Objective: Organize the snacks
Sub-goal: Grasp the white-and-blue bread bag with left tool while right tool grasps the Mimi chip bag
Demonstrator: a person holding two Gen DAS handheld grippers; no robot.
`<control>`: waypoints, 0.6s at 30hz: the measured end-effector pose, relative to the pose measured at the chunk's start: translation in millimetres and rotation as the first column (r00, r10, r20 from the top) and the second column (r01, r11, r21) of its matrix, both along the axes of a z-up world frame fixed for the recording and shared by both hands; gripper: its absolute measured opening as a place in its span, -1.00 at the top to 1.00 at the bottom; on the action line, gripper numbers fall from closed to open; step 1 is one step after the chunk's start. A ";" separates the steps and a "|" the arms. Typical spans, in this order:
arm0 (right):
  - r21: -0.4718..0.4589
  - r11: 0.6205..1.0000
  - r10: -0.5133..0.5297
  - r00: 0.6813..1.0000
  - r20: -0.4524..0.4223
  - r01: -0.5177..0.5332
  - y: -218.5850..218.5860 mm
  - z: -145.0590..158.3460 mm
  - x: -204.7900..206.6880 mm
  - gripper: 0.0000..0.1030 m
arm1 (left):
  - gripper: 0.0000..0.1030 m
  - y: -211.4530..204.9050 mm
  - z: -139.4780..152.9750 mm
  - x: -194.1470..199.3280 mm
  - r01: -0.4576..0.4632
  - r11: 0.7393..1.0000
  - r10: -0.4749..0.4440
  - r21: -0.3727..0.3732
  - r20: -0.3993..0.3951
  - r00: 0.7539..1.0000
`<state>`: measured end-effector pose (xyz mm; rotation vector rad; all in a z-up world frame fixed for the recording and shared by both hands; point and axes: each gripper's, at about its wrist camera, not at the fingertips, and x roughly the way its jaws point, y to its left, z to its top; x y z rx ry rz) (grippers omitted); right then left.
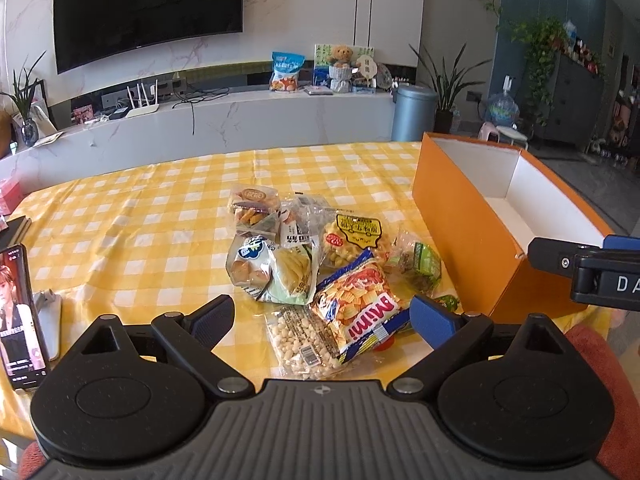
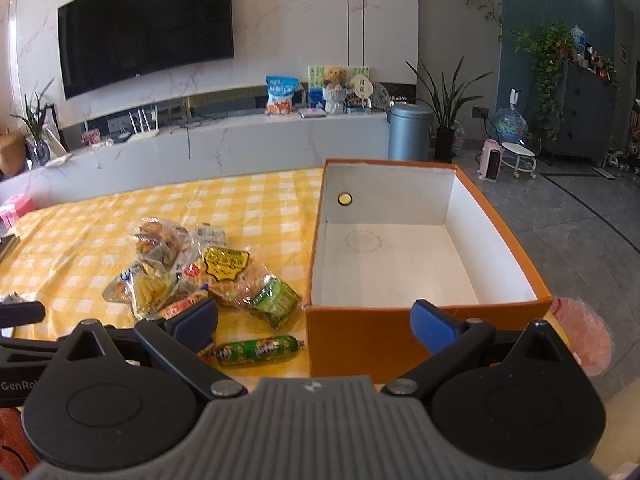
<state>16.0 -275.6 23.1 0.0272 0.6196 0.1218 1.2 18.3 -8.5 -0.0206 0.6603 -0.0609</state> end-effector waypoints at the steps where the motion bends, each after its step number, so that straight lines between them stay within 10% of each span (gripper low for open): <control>1: 0.008 1.000 0.009 1.000 0.012 -0.010 0.3 -0.5 0.6 -0.94 | -1.00 3.2 -0.7 0.5 0.000 1.000 0.000 -0.022 0.000 1.000; 11: 0.141 0.986 0.080 0.994 0.077 -0.090 7.6 -19.8 5.9 -0.91 | -0.53 34.5 -14.4 6.8 0.028 0.984 -0.025 -0.175 0.016 1.000; 18: 0.045 0.977 0.207 0.975 0.076 -0.210 38.5 -25.2 12.1 -0.26 | -0.28 43.8 -20.1 15.4 0.025 0.991 -0.022 -0.134 0.023 0.999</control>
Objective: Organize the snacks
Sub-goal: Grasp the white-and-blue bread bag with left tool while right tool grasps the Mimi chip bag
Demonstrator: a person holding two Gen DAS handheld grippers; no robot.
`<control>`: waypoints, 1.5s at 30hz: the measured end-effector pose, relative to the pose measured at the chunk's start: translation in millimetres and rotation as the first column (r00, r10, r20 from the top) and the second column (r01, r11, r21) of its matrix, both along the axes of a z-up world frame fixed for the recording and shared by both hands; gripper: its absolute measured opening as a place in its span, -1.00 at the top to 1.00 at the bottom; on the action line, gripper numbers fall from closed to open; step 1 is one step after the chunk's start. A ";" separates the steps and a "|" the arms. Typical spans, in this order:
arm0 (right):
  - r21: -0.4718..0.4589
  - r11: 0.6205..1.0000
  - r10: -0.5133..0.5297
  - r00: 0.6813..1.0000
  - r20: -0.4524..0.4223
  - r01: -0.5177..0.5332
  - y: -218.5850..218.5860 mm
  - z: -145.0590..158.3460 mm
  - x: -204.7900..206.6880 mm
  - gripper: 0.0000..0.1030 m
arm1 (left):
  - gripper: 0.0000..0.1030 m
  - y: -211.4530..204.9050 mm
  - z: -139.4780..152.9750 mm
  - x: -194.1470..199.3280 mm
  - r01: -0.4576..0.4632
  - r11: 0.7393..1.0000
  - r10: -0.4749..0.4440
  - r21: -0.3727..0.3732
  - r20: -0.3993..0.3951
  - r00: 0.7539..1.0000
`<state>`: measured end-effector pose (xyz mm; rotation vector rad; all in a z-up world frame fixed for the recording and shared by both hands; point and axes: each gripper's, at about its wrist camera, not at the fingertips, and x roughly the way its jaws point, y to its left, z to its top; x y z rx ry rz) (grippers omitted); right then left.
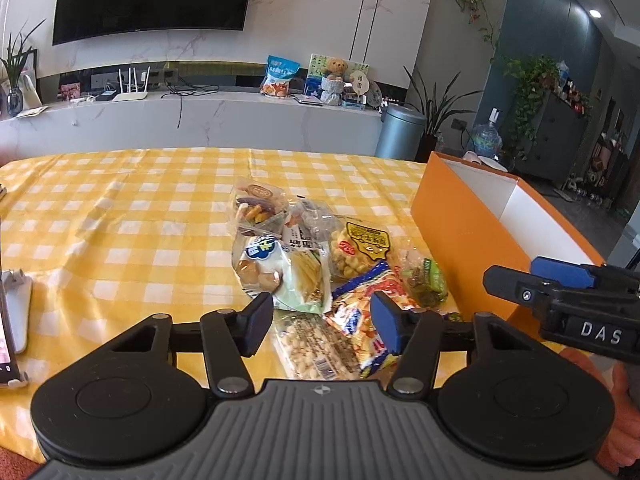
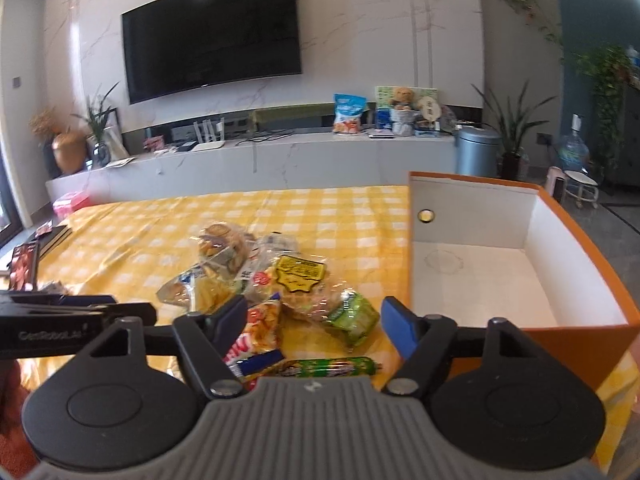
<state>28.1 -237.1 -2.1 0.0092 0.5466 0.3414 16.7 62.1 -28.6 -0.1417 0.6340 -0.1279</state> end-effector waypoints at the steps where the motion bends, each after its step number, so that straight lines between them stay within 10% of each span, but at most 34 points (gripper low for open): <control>1: -0.017 1.000 0.020 1.000 0.007 -0.020 5.8 -0.9 0.6 -0.18 | -0.28 2.0 -1.6 1.8 -0.004 1.000 0.004 0.002 -0.005 1.000; 27: -0.198 0.956 0.193 0.973 -0.127 -0.215 84.7 -60.6 56.4 -0.35 | -0.66 30.5 -39.3 45.3 -0.055 0.996 0.063 0.073 -0.099 0.993; 35: -0.181 0.965 0.171 0.979 -0.110 -0.189 77.5 -58.6 65.7 0.12 | -0.74 27.2 -41.2 58.6 -0.060 0.998 0.063 0.036 -0.088 0.994; 45: -0.160 0.984 0.062 0.990 -0.127 -0.082 48.0 -59.8 95.9 0.25 | -0.96 27.7 -50.6 93.7 -0.161 0.984 0.151 -0.080 -0.123 0.981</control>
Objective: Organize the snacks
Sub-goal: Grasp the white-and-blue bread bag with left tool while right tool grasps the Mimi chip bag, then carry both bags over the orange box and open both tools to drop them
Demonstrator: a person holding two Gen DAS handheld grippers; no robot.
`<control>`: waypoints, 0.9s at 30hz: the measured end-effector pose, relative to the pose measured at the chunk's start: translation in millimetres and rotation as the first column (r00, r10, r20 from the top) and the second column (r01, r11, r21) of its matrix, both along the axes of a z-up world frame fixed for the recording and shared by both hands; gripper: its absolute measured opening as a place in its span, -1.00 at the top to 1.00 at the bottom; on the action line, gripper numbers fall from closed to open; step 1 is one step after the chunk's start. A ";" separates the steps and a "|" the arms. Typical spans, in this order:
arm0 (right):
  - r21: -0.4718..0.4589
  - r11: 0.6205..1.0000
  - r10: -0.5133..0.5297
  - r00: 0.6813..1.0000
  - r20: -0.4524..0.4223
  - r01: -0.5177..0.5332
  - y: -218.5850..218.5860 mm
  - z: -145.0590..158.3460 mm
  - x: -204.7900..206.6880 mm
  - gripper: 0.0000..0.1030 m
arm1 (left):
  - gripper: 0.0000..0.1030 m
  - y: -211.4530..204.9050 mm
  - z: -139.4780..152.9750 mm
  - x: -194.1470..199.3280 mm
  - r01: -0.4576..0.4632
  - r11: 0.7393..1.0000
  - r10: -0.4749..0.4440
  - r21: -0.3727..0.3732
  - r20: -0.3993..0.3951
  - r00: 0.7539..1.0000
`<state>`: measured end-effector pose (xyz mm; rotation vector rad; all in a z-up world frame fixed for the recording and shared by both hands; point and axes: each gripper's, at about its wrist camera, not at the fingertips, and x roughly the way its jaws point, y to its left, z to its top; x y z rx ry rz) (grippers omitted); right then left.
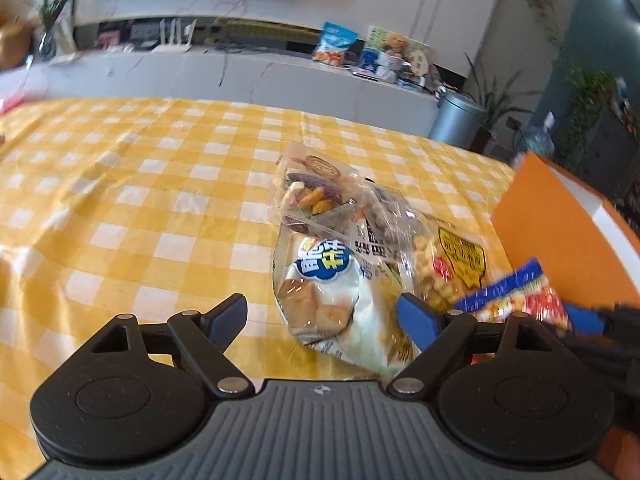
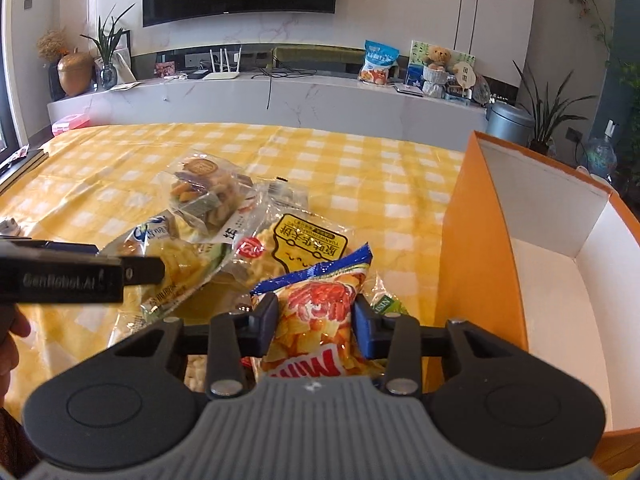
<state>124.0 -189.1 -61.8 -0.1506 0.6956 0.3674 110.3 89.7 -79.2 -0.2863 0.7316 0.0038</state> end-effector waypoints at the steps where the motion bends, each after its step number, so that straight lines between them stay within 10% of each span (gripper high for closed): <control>1: -0.001 1.000 0.003 1.000 0.003 -0.003 0.1 -0.7 0.0 0.25 | -0.96 3.1 -2.1 4.6 -0.018 0.999 0.018 -0.042 -0.011 1.000; 11: 0.000 1.000 0.012 1.000 0.009 -0.012 3.5 -3.3 2.1 0.25 | -0.95 6.1 -21.5 28.3 -0.061 0.986 0.047 -0.153 -0.097 0.994; 19: -0.011 1.000 0.007 1.000 0.013 -0.007 6.1 -2.5 -0.2 0.25 | -0.23 -0.5 -14.9 27.2 -0.044 0.991 0.031 -0.128 -0.101 0.994; 27: 0.033 0.999 -0.007 1.000 0.021 0.006 -1.9 10.6 -5.7 0.40 | -0.07 -7.1 2.2 9.5 -0.026 0.997 0.022 -0.073 -0.058 0.998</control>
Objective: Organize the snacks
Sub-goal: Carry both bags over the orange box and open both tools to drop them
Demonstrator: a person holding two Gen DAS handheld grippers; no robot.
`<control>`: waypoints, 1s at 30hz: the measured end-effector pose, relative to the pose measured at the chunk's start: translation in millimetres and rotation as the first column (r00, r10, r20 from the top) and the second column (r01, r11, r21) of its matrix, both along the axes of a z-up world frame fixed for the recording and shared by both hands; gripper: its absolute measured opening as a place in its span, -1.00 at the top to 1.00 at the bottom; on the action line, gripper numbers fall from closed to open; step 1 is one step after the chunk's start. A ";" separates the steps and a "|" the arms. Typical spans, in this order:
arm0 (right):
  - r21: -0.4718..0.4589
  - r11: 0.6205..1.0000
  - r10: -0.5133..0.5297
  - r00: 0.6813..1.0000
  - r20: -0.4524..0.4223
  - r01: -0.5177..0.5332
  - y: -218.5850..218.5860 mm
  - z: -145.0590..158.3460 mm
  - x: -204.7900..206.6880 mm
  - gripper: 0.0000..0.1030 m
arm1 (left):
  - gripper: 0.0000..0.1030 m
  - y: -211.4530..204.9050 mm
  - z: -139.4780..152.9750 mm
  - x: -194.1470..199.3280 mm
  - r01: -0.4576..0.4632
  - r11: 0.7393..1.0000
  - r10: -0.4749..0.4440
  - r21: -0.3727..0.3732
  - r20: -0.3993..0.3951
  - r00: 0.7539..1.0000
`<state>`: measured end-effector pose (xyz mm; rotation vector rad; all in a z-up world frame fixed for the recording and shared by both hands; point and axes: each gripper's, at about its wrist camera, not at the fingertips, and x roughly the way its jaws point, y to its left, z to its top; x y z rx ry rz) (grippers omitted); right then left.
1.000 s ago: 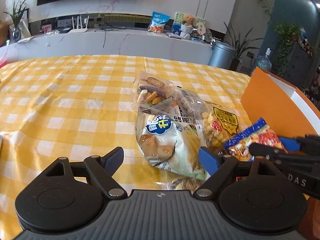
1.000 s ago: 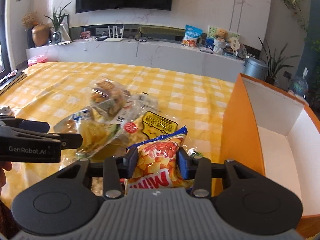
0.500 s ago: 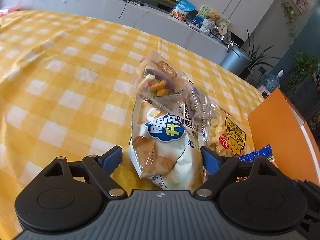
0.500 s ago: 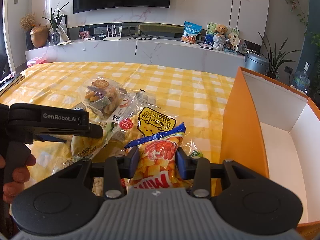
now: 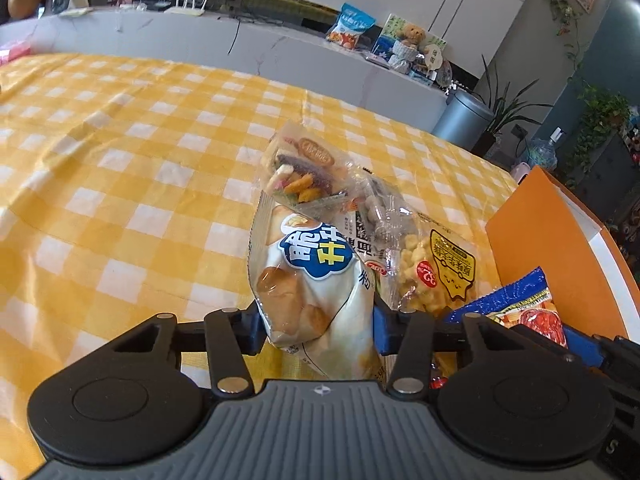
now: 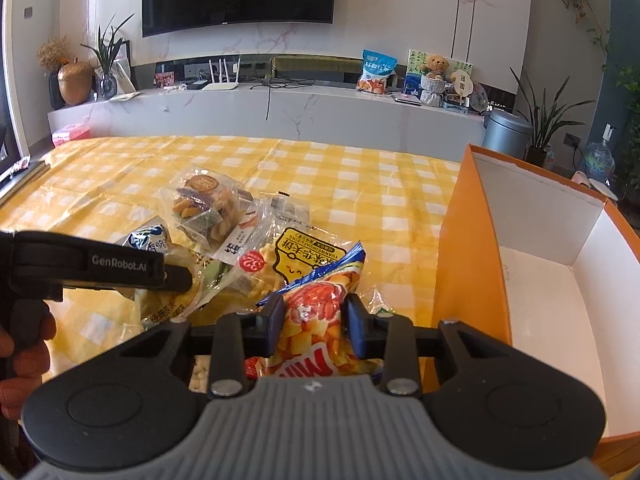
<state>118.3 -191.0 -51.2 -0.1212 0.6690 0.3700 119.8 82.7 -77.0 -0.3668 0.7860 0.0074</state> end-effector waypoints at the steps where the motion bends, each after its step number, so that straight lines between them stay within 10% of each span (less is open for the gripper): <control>1: 0.015 1.000 -0.001 1.000 -0.006 0.001 -1.9 1.7 -0.3 0.41 | -0.06 -1.8 4.4 -3.8 0.005 1.000 -0.005 0.008 0.014 1.000; 18: 0.228 0.974 0.004 0.999 0.045 -0.014 -62.5 67.2 -15.7 0.49 | -0.05 -45.4 84.4 -46.2 0.119 0.980 -0.143 0.158 0.151 0.978; 30: 0.236 0.967 -0.111 0.993 0.045 0.097 -145.8 103.7 -16.5 0.53 | -0.05 -116.3 115.9 -26.3 0.360 0.921 -0.383 0.150 0.170 0.908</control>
